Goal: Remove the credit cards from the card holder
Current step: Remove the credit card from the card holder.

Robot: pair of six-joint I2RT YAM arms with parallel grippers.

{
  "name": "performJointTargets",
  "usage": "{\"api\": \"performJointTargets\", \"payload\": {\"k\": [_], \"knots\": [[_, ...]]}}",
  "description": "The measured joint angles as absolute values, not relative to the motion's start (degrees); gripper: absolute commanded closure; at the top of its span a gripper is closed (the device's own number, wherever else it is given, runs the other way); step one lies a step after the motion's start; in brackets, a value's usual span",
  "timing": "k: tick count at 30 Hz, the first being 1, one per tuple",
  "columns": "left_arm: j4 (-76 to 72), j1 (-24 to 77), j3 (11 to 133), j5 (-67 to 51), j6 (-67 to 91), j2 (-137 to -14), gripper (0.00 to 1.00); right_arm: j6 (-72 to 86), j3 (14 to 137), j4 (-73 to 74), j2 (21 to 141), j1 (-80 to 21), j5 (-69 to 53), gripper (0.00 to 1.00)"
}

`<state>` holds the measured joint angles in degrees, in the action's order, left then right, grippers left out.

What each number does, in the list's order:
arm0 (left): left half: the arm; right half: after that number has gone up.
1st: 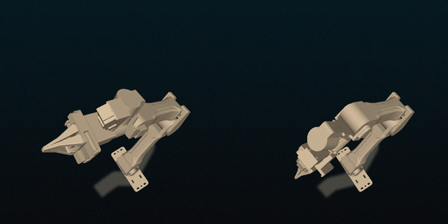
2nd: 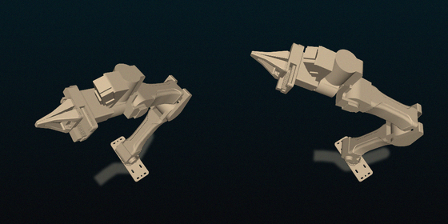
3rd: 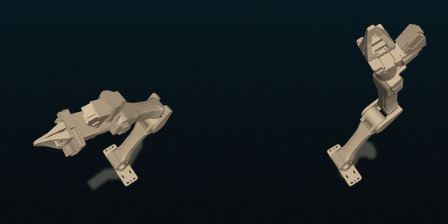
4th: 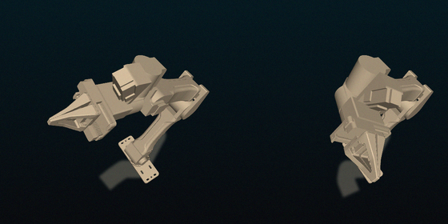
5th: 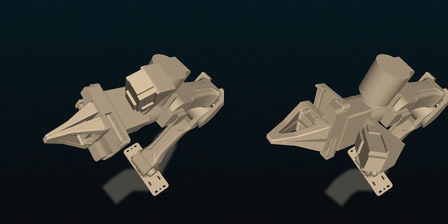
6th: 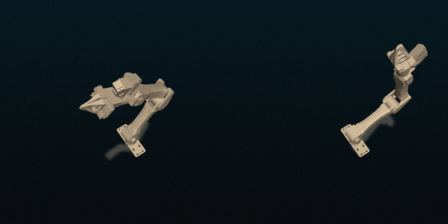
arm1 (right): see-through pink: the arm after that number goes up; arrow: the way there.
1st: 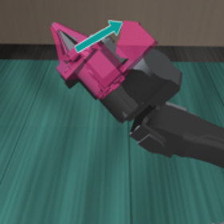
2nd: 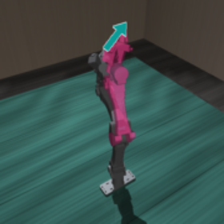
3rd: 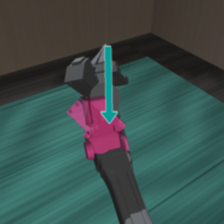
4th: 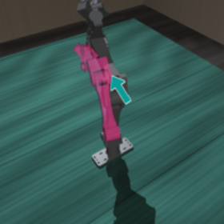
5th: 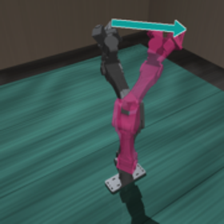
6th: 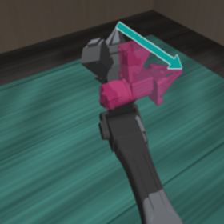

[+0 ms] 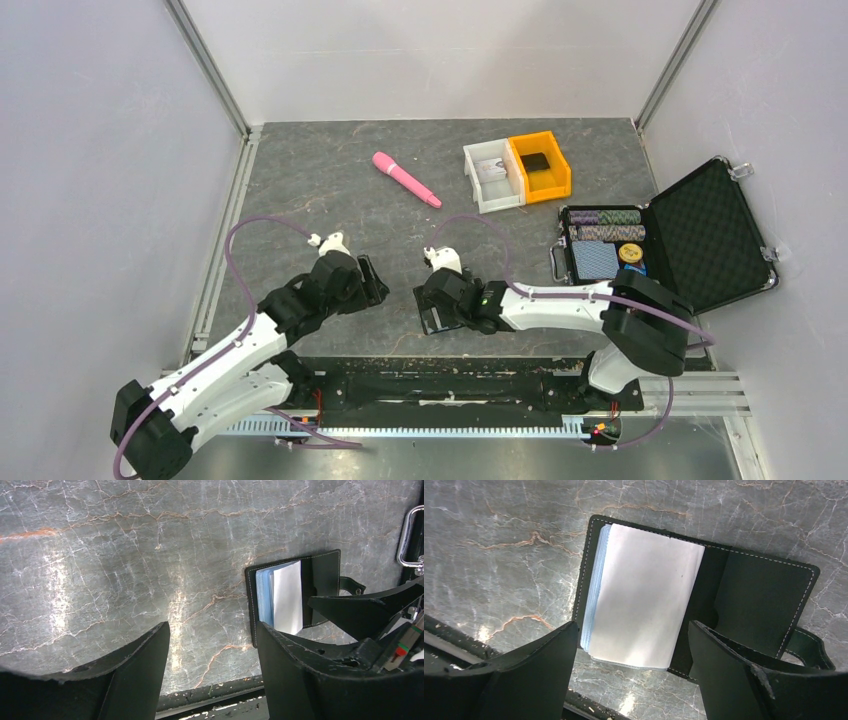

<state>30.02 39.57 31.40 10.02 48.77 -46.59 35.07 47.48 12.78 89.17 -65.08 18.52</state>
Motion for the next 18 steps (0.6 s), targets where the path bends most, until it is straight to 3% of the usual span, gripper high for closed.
{"api": "performJointTargets", "payload": {"k": [18], "knots": [[30.0, 39.6, 30.2, 9.8, 48.8, -45.4, 0.29, 36.9, 46.4, 11.0, 88.8, -65.6, 19.7, 0.49]]}}
